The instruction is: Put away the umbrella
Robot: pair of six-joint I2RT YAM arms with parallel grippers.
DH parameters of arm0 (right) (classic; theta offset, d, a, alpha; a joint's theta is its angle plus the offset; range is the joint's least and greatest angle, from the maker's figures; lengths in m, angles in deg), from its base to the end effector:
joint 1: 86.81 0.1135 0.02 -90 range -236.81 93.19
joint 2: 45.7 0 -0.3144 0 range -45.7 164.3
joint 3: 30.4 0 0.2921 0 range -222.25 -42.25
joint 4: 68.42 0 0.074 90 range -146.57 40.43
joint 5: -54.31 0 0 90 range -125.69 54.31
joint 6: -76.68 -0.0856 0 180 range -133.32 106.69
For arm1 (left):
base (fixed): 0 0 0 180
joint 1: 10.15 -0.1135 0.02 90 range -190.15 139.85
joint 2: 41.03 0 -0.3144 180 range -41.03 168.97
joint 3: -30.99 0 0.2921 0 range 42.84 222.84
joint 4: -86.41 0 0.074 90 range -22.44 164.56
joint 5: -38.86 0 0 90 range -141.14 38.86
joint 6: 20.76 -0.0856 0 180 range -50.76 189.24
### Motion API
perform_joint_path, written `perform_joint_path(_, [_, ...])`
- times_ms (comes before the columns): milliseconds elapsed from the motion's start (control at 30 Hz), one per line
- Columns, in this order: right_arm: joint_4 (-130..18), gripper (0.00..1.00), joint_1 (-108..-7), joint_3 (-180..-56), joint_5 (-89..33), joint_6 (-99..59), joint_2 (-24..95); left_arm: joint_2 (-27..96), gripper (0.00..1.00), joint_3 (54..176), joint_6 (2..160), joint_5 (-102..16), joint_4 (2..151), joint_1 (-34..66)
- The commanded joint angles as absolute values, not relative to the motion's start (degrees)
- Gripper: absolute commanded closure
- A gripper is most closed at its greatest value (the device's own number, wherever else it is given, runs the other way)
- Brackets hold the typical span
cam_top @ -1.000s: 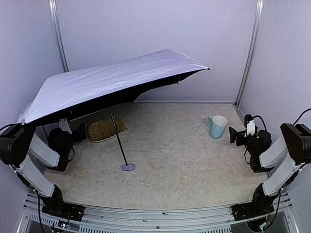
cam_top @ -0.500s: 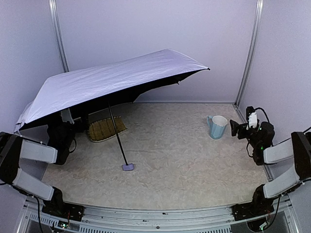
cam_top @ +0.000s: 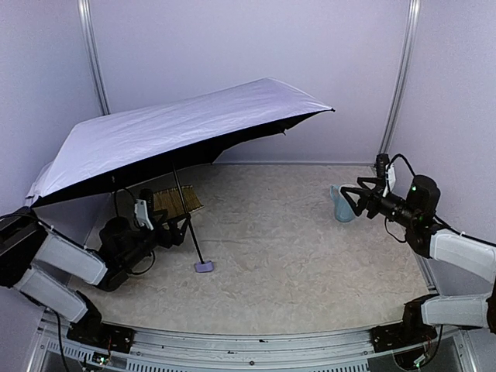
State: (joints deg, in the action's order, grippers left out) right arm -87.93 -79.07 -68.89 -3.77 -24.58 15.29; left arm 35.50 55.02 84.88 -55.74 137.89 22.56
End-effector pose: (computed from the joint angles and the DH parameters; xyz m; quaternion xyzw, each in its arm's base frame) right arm 0.2752 0.0831 0.2690 -0.1678 0.7028 0.3059 0.6199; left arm 0.2426 -0.1476 0.1847 0.0780 0.7091 -0.2606 0.6505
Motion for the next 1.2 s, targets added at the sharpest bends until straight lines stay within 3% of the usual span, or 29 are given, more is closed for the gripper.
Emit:
perform_joint_path(0, [-84.0, 0.10, -73.7, -71.1, -2.5, -27.0, 12.7, 46.7, 0.05, 58.5, 90.1, -54.6, 150.7, 26.9])
perform_joint_path(67, [-83.1, 0.11, -71.6, -71.8, -3.2, -27.3, 12.4, 50.8, 0.07, 61.0, 93.3, -63.5, 148.8, 28.5])
perform_joint_path(167, [-82.4, 0.13, -69.2, -72.0, -3.9, -27.6, 11.8, 54.4, 0.22, 63.4, 97.2, -75.3, 145.5, 29.0])
perform_joint_path(233, [-82.4, 0.15, -67.9, -71.9, -4.6, -27.7, 11.6, 55.8, 0.30, 64.5, 97.4, -75.9, 145.4, 29.7])
perform_joint_path(400, [-80.6, 0.18, -66.2, -72.1, -6.7, -27.2, 10.9, 59.2, 0.62, 66.5, 96.3, -76.3, 145.5, 33.3])
perform_joint_path(500, [-78.8, 0.19, -65.7, -72.6, -9.2, -27.4, 10.2, 60.7, 0.72, 67.5, 97.5, -73.9, 145.3, 33.2])
perform_joint_path(633, [-73.8, 0.22, -65.0, -74.9, -11.3, -28.0, 9.5, 60.5, 0.99, 68.8, 98.9, -71.6, 145.2, 33.2])
perform_joint_path(1167, [-72.0, 0.26, -50.3, -85.4, -12.9, -29.9, 9.7, 42.2, 1.00, 84.6, 97.3, -56.4, 128.5, 41.4])
